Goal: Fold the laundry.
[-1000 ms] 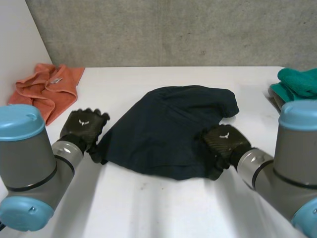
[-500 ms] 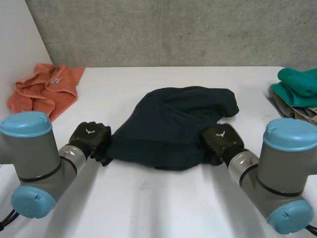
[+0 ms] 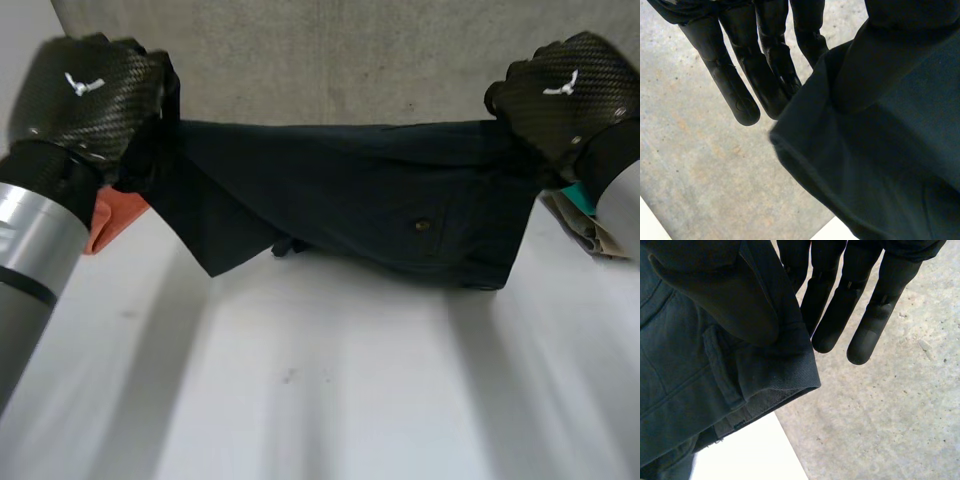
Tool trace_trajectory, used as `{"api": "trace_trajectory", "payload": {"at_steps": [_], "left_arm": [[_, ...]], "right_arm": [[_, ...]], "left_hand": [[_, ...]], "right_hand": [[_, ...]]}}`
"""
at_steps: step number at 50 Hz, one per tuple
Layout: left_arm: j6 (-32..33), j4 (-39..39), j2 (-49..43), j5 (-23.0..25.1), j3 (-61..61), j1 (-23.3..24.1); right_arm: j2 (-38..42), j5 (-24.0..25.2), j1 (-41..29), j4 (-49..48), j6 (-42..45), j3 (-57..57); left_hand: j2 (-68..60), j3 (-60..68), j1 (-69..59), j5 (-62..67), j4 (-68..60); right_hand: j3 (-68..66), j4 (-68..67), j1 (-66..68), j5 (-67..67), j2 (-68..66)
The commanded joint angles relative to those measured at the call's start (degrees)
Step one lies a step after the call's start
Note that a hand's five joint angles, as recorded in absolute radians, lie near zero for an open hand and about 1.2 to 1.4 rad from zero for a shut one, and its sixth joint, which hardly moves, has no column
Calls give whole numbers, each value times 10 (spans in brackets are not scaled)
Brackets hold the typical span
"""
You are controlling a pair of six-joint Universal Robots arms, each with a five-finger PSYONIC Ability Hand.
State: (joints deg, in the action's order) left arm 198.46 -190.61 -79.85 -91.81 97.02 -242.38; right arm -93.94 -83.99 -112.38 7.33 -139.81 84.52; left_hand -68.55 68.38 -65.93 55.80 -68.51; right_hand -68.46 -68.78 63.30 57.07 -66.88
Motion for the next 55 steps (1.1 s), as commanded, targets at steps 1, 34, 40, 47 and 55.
{"api": "trace_trajectory", "payload": {"at_steps": [1,34,40,47,55], "left_arm": [[11,76,-79,-6,-56,24],[224,-282,-443,-68,-476,25],[207,-279,-409,-64,-316,20],[202,-270,-419,-68,-165,35],[204,-239,-411,-71,-33,82]], "right_arm": [[44,7,22,108,30,-56],[374,-56,-4,-447,-22,-326],[384,-30,-3,-388,-35,-269],[436,8,-5,-358,-32,-161],[438,6,-4,-263,-5,-68]], "left_hand": [[-114,116,-141,142,-115],[-114,116,-141,142,-115],[-114,116,-141,142,-115],[-114,116,-141,142,-115],[-114,116,-141,142,-115]], "right_hand": [[-115,-112,167,129,-131],[-115,-112,167,129,-131],[-115,-112,167,129,-131],[-115,-112,167,129,-131],[-115,-112,167,129,-131]]}}
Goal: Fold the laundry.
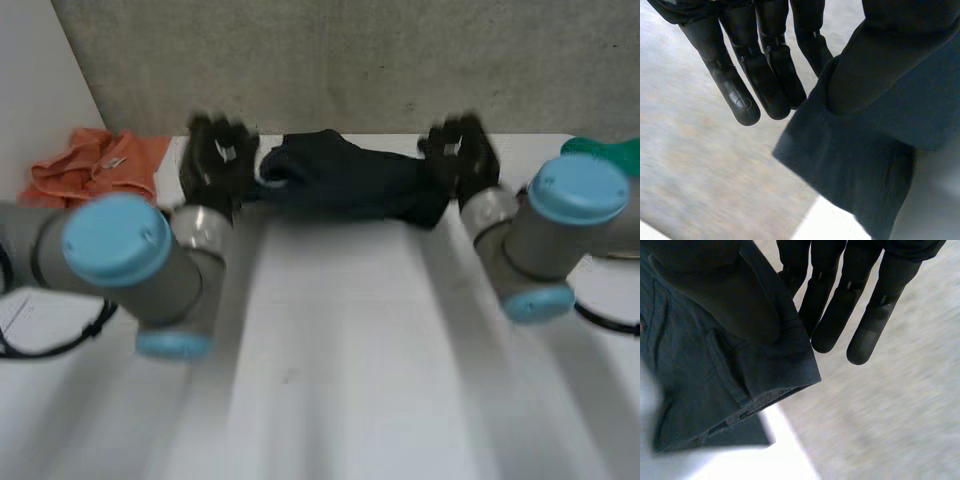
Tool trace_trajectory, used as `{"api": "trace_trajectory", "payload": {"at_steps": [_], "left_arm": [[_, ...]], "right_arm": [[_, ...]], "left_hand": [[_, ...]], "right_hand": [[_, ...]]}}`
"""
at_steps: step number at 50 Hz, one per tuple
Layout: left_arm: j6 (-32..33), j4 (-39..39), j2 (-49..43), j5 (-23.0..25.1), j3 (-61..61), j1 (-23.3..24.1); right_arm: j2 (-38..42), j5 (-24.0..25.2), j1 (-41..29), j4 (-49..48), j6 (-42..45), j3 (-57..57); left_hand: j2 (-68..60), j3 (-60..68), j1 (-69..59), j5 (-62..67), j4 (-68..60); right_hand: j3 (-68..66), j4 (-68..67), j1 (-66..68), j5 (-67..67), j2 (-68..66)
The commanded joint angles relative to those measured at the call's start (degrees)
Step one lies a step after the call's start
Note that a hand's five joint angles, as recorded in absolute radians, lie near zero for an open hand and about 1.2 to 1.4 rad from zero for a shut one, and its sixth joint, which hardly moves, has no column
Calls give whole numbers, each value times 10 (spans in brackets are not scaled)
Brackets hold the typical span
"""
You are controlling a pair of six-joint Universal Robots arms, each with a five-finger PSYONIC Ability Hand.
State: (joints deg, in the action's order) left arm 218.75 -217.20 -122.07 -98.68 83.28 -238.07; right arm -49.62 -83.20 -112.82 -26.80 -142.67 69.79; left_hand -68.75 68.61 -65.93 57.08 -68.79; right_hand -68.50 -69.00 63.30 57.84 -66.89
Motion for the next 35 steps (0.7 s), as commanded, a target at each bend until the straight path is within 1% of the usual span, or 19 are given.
{"api": "trace_trajectory", "payload": {"at_steps": [1,3,5,6,7,9,11,12,14,15,16,17,19,22,26,29,30,34,35], "left_arm": [[3,33,23,-3,114,39],[4,62,67,-8,147,42],[5,125,135,-11,195,44],[5,134,143,-11,200,45],[5,189,185,-12,223,50],[4,243,222,-12,239,59],[2,296,255,-12,251,71],[-1,353,282,-12,260,78],[-2,412,297,-11,265,85],[-3,440,301,-10,267,88],[-4,495,305,-8,270,95],[-6,519,306,-5,271,102],[-20,569,302,4,262,132],[-43,573,297,16,247,156],[-56,562,251,16,203,153],[-55,526,191,14,143,138],[-55,512,175,12,123,132],[-54,427,101,7,35,100],[-51,386,71,2,1,91]], "right_arm": [[-19,-3,2,100,27,93],[-54,-3,4,148,33,121],[-106,-2,7,205,37,154],[-144,-2,8,252,40,176],[-178,-3,8,292,44,194],[-211,-6,8,336,57,213],[-256,-15,12,398,97,249],[-269,-19,15,417,115,263],[-307,-31,23,463,183,305],[-318,-35,26,474,203,321],[-326,-37,30,483,221,334],[-331,-38,32,491,238,344],[-336,-38,33,496,266,365],[-335,-41,33,484,256,378],[-331,-35,35,457,238,361],[-306,-38,34,413,213,337],[-282,-43,31,376,193,317],[-225,-73,26,292,155,264],[-215,-80,25,274,150,256]], "left_hand": [[-113,114,-141,129,-112],[-113,114,-141,129,-112],[-113,114,-141,129,-112],[-113,114,-141,129,-112],[-113,114,-141,129,-112],[-113,114,-141,129,-112],[-113,114,-141,129,-112],[-113,114,-141,129,-112],[-113,114,-141,129,-112],[-113,114,-141,129,-112],[-113,114,-141,129,-112],[-113,114,-141,129,-112],[-113,114,-141,129,-112],[-113,114,-141,129,-112],[-113,114,-141,129,-112],[-113,114,-141,129,-112],[-113,114,-141,129,-112],[-113,114,-141,129,-112],[-113,114,-141,129,-112]], "right_hand": [[-115,-110,167,122,-131],[-115,-110,167,122,-131],[-115,-110,167,122,-131],[-115,-110,167,122,-131],[-115,-110,167,122,-131],[-115,-110,167,122,-131],[-115,-110,167,122,-131],[-115,-110,167,122,-131],[-115,-110,167,122,-131],[-115,-110,167,122,-131],[-115,-110,167,122,-131],[-115,-110,167,122,-131],[-115,-110,167,122,-131],[-115,-110,167,122,-131],[-115,-110,167,122,-131],[-115,-110,167,122,-131],[-115,-110,167,122,-131],[-115,-110,167,122,-131],[-115,-110,167,122,-131]]}}
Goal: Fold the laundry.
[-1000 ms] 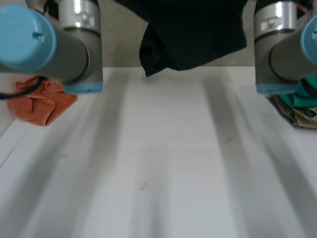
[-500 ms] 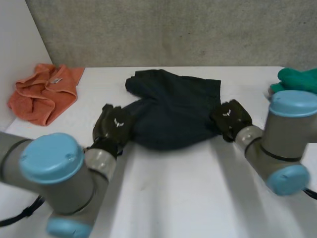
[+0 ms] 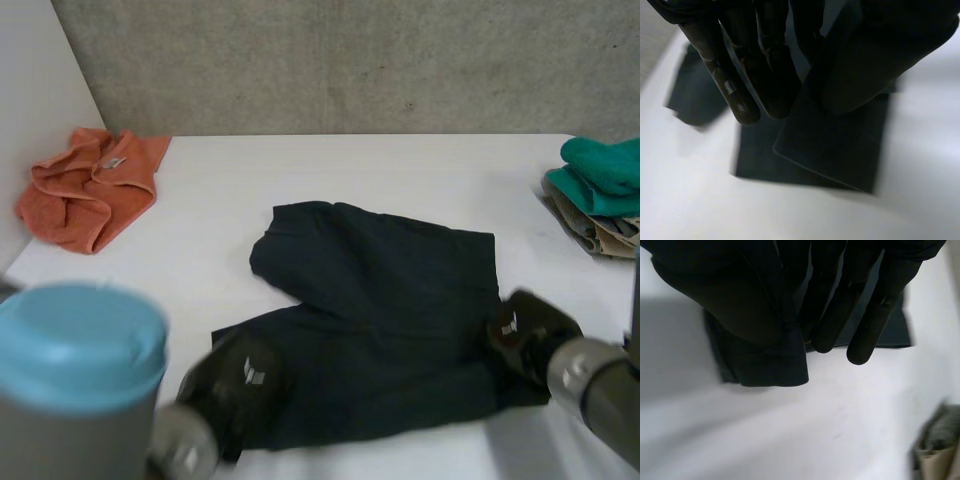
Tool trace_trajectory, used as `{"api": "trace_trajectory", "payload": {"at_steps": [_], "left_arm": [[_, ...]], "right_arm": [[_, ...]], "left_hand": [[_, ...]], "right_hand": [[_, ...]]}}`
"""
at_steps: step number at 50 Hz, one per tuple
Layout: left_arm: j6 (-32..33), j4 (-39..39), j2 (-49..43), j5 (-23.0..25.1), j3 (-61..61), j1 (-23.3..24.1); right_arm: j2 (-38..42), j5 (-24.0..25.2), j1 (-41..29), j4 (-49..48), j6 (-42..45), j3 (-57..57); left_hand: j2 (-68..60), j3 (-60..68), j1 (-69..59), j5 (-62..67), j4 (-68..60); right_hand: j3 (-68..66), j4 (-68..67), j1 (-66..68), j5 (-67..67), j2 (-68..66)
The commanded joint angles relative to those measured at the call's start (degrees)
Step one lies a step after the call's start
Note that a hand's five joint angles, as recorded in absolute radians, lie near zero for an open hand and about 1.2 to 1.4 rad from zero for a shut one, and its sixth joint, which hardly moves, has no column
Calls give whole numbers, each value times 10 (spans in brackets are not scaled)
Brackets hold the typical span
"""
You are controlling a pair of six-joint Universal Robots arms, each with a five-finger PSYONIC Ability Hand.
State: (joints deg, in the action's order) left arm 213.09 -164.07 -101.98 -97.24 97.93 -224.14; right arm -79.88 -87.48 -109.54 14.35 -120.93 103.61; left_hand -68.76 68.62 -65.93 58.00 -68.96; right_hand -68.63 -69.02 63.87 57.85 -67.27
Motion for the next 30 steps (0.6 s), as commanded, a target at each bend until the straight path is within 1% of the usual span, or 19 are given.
{"api": "trace_trajectory", "payload": {"at_steps": [1,3,4,6,7,8,11,12,16,19,20,21,22,23,24,25,26,27,30], "left_arm": [[9,-168,-148,-16,-164,-51],[19,-211,-181,-25,-200,-56],[36,-252,-212,-36,-232,-62],[61,-293,-242,-44,-262,-69],[77,-314,-258,-48,-278,-73],[108,-359,-288,-51,-307,-81],[160,-426,-325,-54,-345,-91],[190,-465,-346,-53,-366,-101],[211,-540,-409,-49,-411,-118],[210,-561,-445,-44,-447,-118],[207,-566,-465,-33,-463,-118],[206,-570,-477,-27,-473,-118],[205,-572,-487,-18,-480,-118],[202,-578,-502,0,-489,-118],[198,-581,-508,7,-492,-119],[194,-586,-510,13,-492,-119],[189,-592,-510,19,-490,-119],[175,-602,-510,24,-485,-119],[155,-607,-496,25,-468,-120]], "right_arm": [[96,-44,-8,-157,-71,-91],[128,-55,-10,-214,-75,-120],[139,-56,-11,-234,-75,-131],[161,-57,-12,-275,-69,-147],[185,-59,-11,-311,-66,-167],[199,-61,-11,-329,-67,-176],[254,-59,-12,-397,-63,-218],[265,-59,-12,-409,-63,-227],[326,-56,-11,-476,-62,-279],[386,-61,-11,-529,-53,-335],[398,-60,-12,-536,-52,-345],[409,-57,-12,-543,-51,-354],[430,-50,-12,-555,-48,-369],[437,-49,-12,-556,-48,-377],[445,-51,-11,-556,-50,-385],[448,-50,-11,-556,-56,-389],[450,-50,-11,-556,-62,-391],[449,-51,-11,-555,-66,-391],[428,-55,-9,-545,-100,-373]], "left_hand": [[-112,114,-141,120,-110],[-112,114,-141,120,-110],[-112,114,-141,120,-110],[-112,114,-141,120,-110],[-112,114,-141,120,-110],[-112,114,-141,120,-110],[-112,114,-141,120,-110],[-112,114,-141,120,-110],[-112,114,-141,120,-110],[-112,114,-141,120,-110],[-112,114,-141,120,-110],[-112,114,-141,120,-110],[-112,114,-141,120,-110],[-63,64,-91,70,-61],[133,-131,104,-125,135],[346,-345,318,-338,348],[523,-522,495,-515,525],[583,-582,555,-576,585],[588,-586,559,-580,590]], "right_hand": [[-114,-110,161,122,-127],[-114,-110,161,122,-127],[-114,-110,161,122,-127],[-114,-110,161,122,-127],[-114,-110,161,122,-127],[-114,-110,161,122,-127],[-114,-110,161,122,-127],[-114,-110,161,122,-127],[-114,-110,161,122,-127],[-114,-110,161,122,-127],[-114,-110,161,122,-127],[-39,-35,87,47,-53],[334,338,-287,-327,321],[466,470,-419,-459,453],[558,562,-510,-550,544],[586,590,-539,-578,573],[586,590,-539,-578,573],[586,590,-539,-578,573],[586,590,-539,-578,573]]}}
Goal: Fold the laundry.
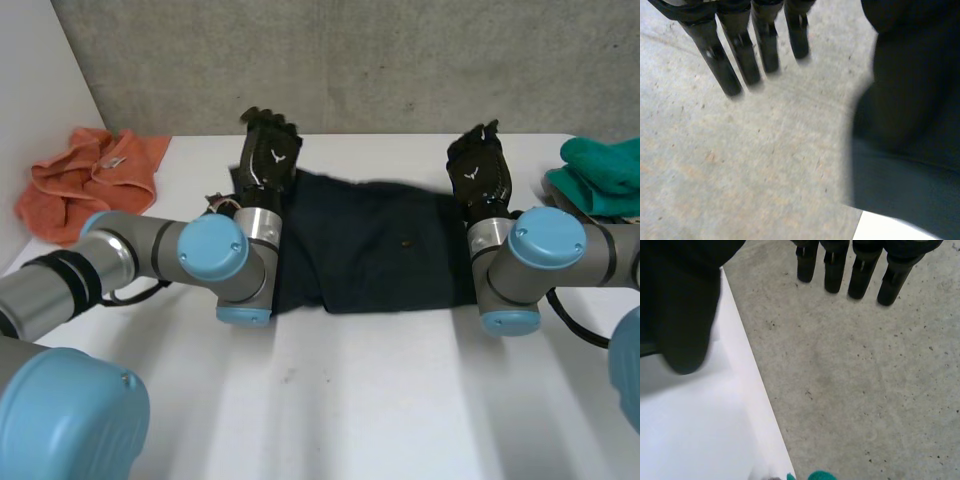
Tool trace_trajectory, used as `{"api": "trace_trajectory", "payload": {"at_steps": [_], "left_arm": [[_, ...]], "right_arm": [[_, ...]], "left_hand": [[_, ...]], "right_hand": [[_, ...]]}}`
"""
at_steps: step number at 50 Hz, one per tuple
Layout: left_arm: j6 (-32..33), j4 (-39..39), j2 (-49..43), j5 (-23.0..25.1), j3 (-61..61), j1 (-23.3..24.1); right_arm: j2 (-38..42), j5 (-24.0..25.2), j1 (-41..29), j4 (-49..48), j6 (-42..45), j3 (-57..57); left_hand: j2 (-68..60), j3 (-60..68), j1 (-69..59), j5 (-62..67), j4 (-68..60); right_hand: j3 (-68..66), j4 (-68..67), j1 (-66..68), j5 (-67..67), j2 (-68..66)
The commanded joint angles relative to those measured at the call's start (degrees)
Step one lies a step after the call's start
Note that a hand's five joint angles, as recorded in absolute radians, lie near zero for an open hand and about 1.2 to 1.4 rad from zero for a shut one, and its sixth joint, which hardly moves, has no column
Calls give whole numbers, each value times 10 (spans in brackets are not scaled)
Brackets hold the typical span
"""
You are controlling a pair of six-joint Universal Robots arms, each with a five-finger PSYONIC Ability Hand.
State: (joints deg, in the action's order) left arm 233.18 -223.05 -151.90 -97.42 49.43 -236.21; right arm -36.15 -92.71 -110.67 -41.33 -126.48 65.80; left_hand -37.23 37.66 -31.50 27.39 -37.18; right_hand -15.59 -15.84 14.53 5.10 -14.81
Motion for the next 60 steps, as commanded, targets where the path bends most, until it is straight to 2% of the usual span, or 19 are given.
{"api": "trace_trajectory", "payload": {"at_steps": [1,7,8,15,18,22,29,31,32,36,37,41,44,47,51,54,55,57,60], "left_arm": [[-59,-19,31,26,42,1],[-97,-20,133,25,149,6],[-105,-18,149,24,166,8],[-194,21,272,29,315,25],[-251,67,315,37,356,26],[-322,134,342,43,384,26],[-353,181,344,42,387,23],[-354,182,343,41,388,23],[-353,183,343,40,388,23],[-353,186,347,38,389,22],[-350,188,353,37,389,21],[-354,190,375,38,397,18],[-356,190,397,39,406,13],[-357,191,415,40,421,8],[-358,190,432,41,441,8],[-359,191,436,40,453,9],[-360,191,436,40,456,9],[-360,191,437,40,461,10],[-360,191,438,39,466,9]], "right_arm": [[-21,-3,4,17,-54,13],[-150,2,8,126,-118,83],[-180,6,12,176,-134,95],[-231,45,28,403,-223,129],[-232,76,48,444,-245,147],[-229,108,58,435,-254,162],[-161,118,59,373,-243,152],[-151,116,60,361,-239,145],[-150,110,65,348,-236,144],[-160,74,95,313,-238,161],[-180,55,106,291,-229,183],[-268,46,115,268,-176,238],[-309,39,115,267,-80,270],[-306,33,115,266,7,275],[-306,29,107,246,76,263],[-304,36,79,216,82,252],[-300,44,37,188,83,244],[-296,59,5,162,83,242],[-273,124,-55,98,85,251]], "left_hand": [[272,-277,215,-274,272],[272,-277,215,-274,272],[270,-275,213,-272,270],[262,-266,204,-263,261],[262,-266,204,-263,261],[260,-264,203,-262,260],[260,-264,203,-262,260],[260,-264,203,-262,260],[260,-264,203,-262,260],[262,-266,204,-263,261],[262,-266,204,-263,261],[263,-268,206,-265,263],[263,-268,206,-265,263],[265,-269,208,-267,265],[265,-269,208,-267,265],[265,-269,208,-267,265],[265,-269,208,-267,265],[267,-271,209,-268,266],[267,-271,209,-268,266]], "right_hand": [[56,58,-45,-51,48],[56,58,-45,-51,48],[56,58,-45,-51,48],[56,58,-45,-51,48],[56,58,-45,-51,48],[47,49,-36,-42,39],[-29,-26,39,34,-37],[-193,-190,203,198,-201],[-640,-637,650,644,-647],[-644,-642,655,649,-652],[-644,-642,655,649,-652],[-644,-642,655,649,-652],[-644,-642,655,649,-652],[-644,-642,655,649,-652],[-644,-642,655,649,-652],[-644,-642,655,649,-652],[-644,-642,655,649,-652],[-644,-642,655,649,-652],[-644,-642,655,649,-652]]}}
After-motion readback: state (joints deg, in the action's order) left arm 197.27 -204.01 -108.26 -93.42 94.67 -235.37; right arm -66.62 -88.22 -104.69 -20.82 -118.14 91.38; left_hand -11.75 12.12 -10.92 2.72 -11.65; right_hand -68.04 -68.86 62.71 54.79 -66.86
